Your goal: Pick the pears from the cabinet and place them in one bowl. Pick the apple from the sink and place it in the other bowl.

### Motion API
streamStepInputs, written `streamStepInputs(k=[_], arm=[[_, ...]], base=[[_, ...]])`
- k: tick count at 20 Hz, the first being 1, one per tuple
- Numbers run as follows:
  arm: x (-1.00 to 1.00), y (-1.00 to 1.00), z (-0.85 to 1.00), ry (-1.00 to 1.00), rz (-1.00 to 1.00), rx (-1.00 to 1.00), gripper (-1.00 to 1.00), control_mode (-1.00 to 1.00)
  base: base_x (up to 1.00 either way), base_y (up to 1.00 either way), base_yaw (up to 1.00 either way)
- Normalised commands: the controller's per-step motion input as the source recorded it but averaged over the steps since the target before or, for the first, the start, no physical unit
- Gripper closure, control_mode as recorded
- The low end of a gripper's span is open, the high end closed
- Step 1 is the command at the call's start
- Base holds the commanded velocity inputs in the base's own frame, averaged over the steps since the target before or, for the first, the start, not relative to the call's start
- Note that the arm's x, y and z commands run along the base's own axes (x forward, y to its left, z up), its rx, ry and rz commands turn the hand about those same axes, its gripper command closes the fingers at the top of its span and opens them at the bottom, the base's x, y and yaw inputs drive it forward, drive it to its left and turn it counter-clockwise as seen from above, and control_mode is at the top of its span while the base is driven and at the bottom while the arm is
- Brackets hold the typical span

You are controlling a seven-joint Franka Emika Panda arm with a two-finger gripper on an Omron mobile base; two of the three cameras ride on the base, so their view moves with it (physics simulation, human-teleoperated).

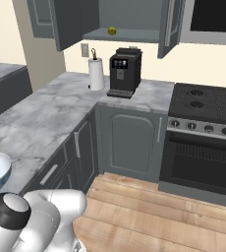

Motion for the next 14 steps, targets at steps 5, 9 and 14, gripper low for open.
streamStepInputs(k=[5, 9, 14], arm=[[-0.07, -0.13, 0.41, 0.0, -0.01, 0.0, -1.0, -1.0], [-0.07, -0.18, 0.43, 0.0, -0.02, 0.0, -1.0, -1.0], [-0.07, -0.23, 0.43, -0.01, -0.03, 0.0, -1.0, -1.0]], base=[[0.0, 0.0, 0.0], [0.0, 0.0, 0.0], [0.0, 0.0, 0.0]])
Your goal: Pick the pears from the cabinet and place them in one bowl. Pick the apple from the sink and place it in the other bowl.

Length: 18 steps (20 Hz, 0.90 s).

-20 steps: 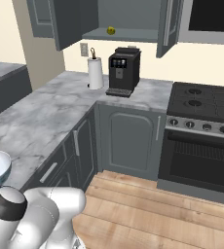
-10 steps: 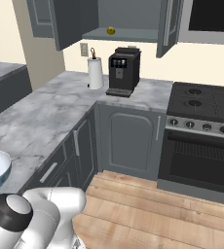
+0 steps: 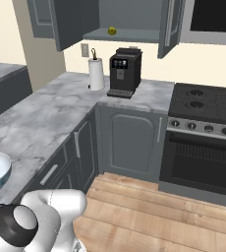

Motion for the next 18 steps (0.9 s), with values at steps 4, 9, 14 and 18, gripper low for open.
streamStepInputs(k=[4, 9, 14, 18], arm=[[-0.04, -0.3, 0.36, 0.0, -0.13, 0.0, -1.0, -1.0], [-0.04, -0.33, 0.34, 0.0, -0.17, -0.01, -1.0, -1.0], [-0.06, -0.39, 0.22, 0.0, -0.19, 0.0, -1.0, -1.0], [-0.04, -0.4, 0.2, -0.01, -0.15, 0.0, -1.0, -1.0]], base=[[0.0, 0.0, 0.0], [0.0, 0.0, 0.0], [0.0, 0.0, 0.0], [0.0, 0.0, 0.0]])
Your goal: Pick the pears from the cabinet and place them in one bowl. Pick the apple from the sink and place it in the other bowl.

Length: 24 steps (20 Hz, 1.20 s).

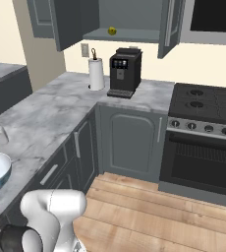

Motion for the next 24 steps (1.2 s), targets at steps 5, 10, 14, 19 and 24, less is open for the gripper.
streamStepInputs(k=[5, 10, 14, 19, 24], arm=[[-0.02, -0.41, 0.17, -0.09, -0.11, -0.03, -1.0, -1.0], [0.0, -0.38, 0.15, -0.12, -0.11, -0.06, -1.0, -1.0], [0.0, -0.36, 0.15, -0.12, -0.05, -0.02, -1.0, -1.0], [0.0, -0.36, 0.18, -0.06, 0.0, 0.0, -1.0, -1.0], [0.01, -0.33, 0.18, -0.01, 0.06, 0.09, -1.0, -1.0]], base=[[0.0, 0.0, 0.0], [0.0, 0.0, 0.0], [0.0, 0.0, 0.0], [0.0, 0.0, 0.0], [0.0, 0.0, 0.0]])
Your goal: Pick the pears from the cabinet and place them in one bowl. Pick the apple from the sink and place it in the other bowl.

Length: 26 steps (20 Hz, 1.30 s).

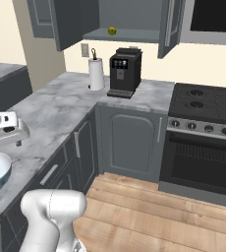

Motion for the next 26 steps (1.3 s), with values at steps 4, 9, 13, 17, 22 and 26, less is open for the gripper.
streamStepInputs(k=[4, 9, 13, 17, 22, 26], arm=[[0.01, -0.35, 0.16, -0.01, 0.05, 0.11, -1.0, -1.0], [0.04, -0.33, 0.09, 0.0, 0.02, 0.07, -1.0, -1.0], [0.08, -0.27, 0.05, 0.0, 0.0, 0.0, -1.0, -1.0], [0.03, -0.12, 0.0, 0.0, -0.05, 0.0, -1.0, -1.0], [0.0, -0.01, 0.0, 0.0, 0.0, 0.0, -1.0, -1.0], [0.0, -0.02, 0.0, 0.0, 0.02, 0.01, -1.0, 1.0]], base=[[0.0, 0.0, 0.0], [0.0, 0.0, 0.0], [0.0, 0.0, 0.0], [0.0, 0.0, 0.0], [0.0, 0.0, 0.0], [0.0, -0.02, 0.0]])
